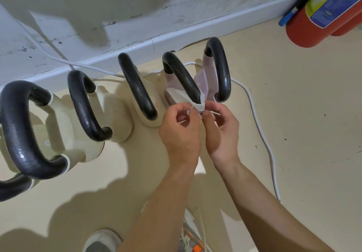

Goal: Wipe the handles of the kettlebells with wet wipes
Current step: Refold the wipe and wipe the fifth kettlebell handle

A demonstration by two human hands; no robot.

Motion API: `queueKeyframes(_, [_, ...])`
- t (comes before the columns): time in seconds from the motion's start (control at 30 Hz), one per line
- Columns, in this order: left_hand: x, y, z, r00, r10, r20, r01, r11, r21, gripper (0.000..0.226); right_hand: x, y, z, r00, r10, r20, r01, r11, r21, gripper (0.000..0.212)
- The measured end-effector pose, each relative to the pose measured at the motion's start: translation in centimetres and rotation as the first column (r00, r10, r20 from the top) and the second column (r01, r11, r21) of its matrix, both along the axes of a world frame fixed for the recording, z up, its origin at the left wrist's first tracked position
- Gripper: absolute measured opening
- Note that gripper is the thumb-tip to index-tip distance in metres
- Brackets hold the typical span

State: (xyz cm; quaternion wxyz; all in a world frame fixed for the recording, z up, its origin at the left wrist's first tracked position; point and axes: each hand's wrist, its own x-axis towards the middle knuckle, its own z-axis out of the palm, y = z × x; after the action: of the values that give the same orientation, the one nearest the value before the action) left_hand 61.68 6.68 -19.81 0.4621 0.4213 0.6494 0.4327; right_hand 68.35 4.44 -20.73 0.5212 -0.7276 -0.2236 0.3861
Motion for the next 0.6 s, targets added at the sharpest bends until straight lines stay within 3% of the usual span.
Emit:
queueKeyframes(0.1, [-0.1, 0.8, 0.5, 1.000, 0.015, -0.009, -0.015, 1.000, -0.007, 0.016, -0.7, -0.4, 0.2, 1.000, -0.006, -0.018, 0.006, 1.000, 0.022, 0.034])
queueKeyframes(0.27, [-0.1, 1.6, 1.3, 0.998, 0.042, 0.049, -0.042, 0.999, 0.001, 0.012, -1.2, -0.3, 2.4, 0.976, 0.052, -0.212, -0.011, 0.982, 0.188, 0.059])
queueKeyframes(0.47, [0.4, 3.9, 2.9, 0.998, 0.053, 0.039, -0.057, 0.991, 0.119, 0.006, 0.3, 1.6, 3.5, 0.968, 0.220, -0.120, -0.189, 0.955, 0.229, 0.060])
queueKeyframes(0.6, [0.2, 4.8, 2.8, 0.997, 0.067, -0.044, -0.062, 0.993, 0.098, 0.008, 0.4, 2.1, 3.4, 0.955, 0.280, -0.103, -0.255, 0.945, 0.205, 0.061])
